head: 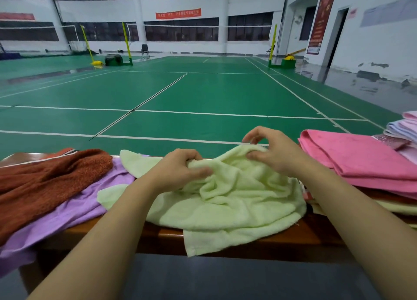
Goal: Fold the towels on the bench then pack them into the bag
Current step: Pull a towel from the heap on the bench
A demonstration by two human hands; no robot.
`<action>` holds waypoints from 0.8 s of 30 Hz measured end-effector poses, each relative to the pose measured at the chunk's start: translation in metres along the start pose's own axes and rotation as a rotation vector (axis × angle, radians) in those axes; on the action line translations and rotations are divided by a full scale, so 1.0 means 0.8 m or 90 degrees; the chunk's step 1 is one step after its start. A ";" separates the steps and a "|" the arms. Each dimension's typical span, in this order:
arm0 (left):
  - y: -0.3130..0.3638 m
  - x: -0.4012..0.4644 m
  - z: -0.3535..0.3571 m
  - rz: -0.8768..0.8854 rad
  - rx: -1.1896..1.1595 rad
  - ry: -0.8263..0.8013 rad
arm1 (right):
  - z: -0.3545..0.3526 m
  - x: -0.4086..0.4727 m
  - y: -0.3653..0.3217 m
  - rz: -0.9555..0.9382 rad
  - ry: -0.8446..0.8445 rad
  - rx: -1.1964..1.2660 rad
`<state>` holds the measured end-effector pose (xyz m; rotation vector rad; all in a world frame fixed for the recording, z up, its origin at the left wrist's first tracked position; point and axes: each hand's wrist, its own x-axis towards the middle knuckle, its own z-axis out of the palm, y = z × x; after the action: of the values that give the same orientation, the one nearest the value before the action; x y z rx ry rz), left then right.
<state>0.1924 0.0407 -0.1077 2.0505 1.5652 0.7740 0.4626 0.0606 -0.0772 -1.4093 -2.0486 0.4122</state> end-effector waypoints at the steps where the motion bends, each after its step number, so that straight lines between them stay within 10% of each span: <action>1: 0.000 0.000 0.002 0.006 -0.007 -0.035 | -0.002 0.001 0.001 0.002 0.033 0.009; 24: 0.030 0.002 0.011 0.123 -0.229 0.012 | 0.000 -0.008 -0.012 -0.083 -0.038 0.177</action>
<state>0.2160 0.0358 -0.0981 1.9425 1.1466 1.0634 0.4572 0.0507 -0.0740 -1.1038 -2.0240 0.6616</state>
